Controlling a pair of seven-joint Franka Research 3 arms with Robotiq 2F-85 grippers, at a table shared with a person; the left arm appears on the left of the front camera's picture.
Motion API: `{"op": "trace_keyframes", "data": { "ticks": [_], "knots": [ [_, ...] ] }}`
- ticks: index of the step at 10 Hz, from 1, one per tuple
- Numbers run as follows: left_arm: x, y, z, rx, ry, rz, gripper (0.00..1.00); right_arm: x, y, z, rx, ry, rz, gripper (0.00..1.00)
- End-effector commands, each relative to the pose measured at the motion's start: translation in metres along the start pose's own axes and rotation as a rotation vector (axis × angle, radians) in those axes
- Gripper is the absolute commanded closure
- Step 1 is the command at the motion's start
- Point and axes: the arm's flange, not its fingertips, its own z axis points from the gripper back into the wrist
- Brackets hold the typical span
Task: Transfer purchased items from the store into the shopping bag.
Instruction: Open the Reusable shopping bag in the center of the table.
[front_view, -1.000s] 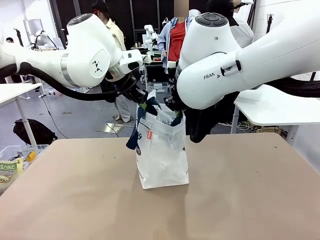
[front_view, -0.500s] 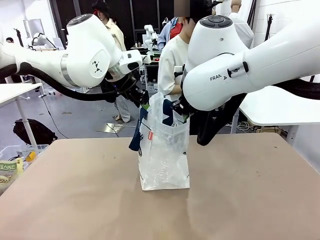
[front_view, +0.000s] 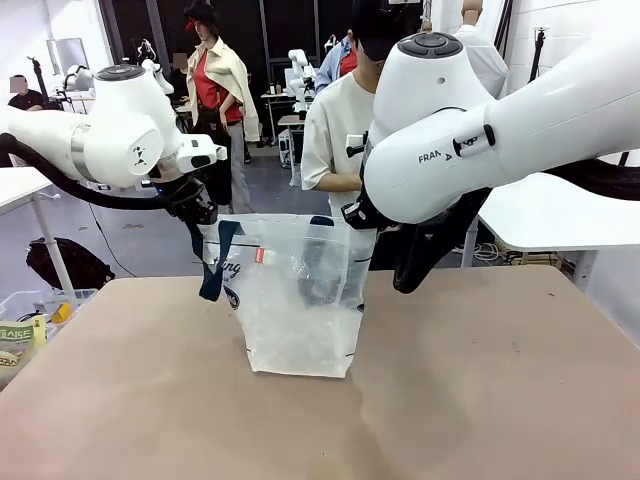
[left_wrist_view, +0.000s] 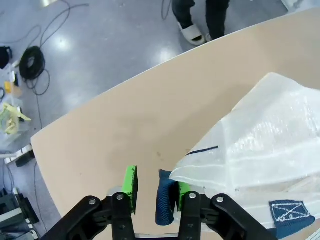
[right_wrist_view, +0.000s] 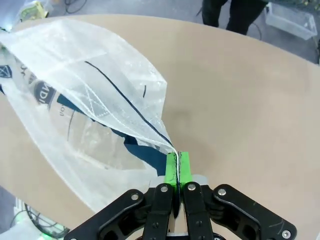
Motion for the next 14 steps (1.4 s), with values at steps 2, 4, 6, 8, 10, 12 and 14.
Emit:
{"op": "trace_keyframes", "data": {
  "ticks": [2, 4, 6, 8, 10, 12, 14],
  "knots": [
    [0.003, -0.009, 0.010, -0.005, -0.009, 0.000, 0.99, -0.002, -0.001, -0.004, 0.005, 0.022, 0.018, 1.00],
    [-0.001, -0.004, 0.010, -0.043, -0.030, 0.001, 1.00, -0.002, 0.000, -0.005, 0.004, 0.020, 0.019, 1.00],
    [-0.003, -0.003, 0.014, -0.069, -0.051, -0.008, 1.00, 0.003, 0.008, -0.007, 0.018, 0.015, 0.034, 1.00],
    [-0.011, -0.001, 0.024, -0.066, -0.075, 0.009, 1.00, 0.007, 0.031, -0.009, 0.043, 0.006, 0.088, 1.00],
    [-0.029, 0.006, 0.039, -0.063, -0.083, 0.032, 1.00, 0.012, 0.057, -0.012, 0.049, -0.002, 0.141, 1.00],
    [-0.042, 0.003, 0.051, -0.082, -0.103, 0.026, 1.00, 0.015, 0.068, -0.017, 0.051, 0.007, 0.162, 1.00],
    [-0.050, -0.006, 0.058, -0.062, -0.074, 0.087, 1.00, 0.016, 0.075, -0.020, 0.049, 0.013, 0.174, 1.00]
  ]
}}
